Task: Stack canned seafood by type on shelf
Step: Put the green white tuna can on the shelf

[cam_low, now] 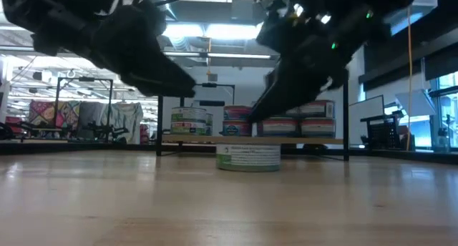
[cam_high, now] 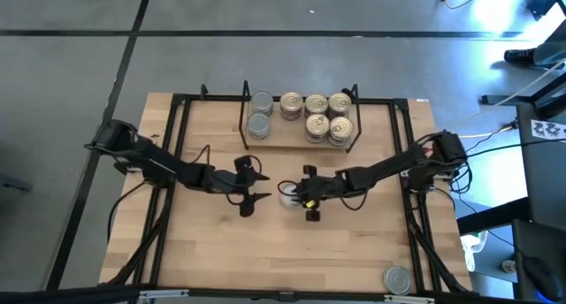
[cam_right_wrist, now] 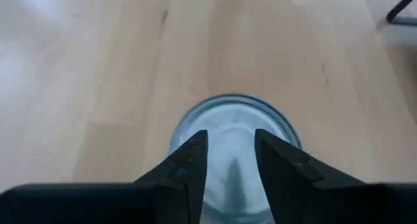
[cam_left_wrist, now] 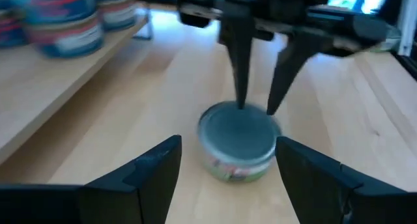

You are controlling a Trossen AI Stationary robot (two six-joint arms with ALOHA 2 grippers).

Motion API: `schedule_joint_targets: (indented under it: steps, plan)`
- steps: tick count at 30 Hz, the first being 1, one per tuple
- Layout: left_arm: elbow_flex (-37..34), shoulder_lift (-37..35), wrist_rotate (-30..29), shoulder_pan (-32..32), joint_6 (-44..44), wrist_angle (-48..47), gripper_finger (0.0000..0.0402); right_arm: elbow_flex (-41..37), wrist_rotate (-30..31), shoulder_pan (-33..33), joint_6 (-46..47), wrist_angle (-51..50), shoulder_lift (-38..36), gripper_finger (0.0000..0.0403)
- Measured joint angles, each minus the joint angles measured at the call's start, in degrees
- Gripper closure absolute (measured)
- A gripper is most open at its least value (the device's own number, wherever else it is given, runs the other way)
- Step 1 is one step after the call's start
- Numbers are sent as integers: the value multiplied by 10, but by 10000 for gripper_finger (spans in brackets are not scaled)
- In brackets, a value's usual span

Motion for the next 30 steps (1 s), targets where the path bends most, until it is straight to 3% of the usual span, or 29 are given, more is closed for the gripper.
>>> schedule_joint_targets:
  steps: [9, 15, 22, 30]
  plan:
    - [105, 132, 52, 11, 52, 10, 156, -68, -38, 0, 3, -15, -75, 274]
    - [146, 192, 99, 35, 59, 12, 202, -118, -17, 0, 20, 46, -84, 274]
    - [146, 211, 141, 53, 51, 9, 262, -128, -16, -1, 30, 53, -84, 274]
    - [146, 213, 143, 52, 63, -22, 276, -128, -18, -1, 30, 53, -84, 274]
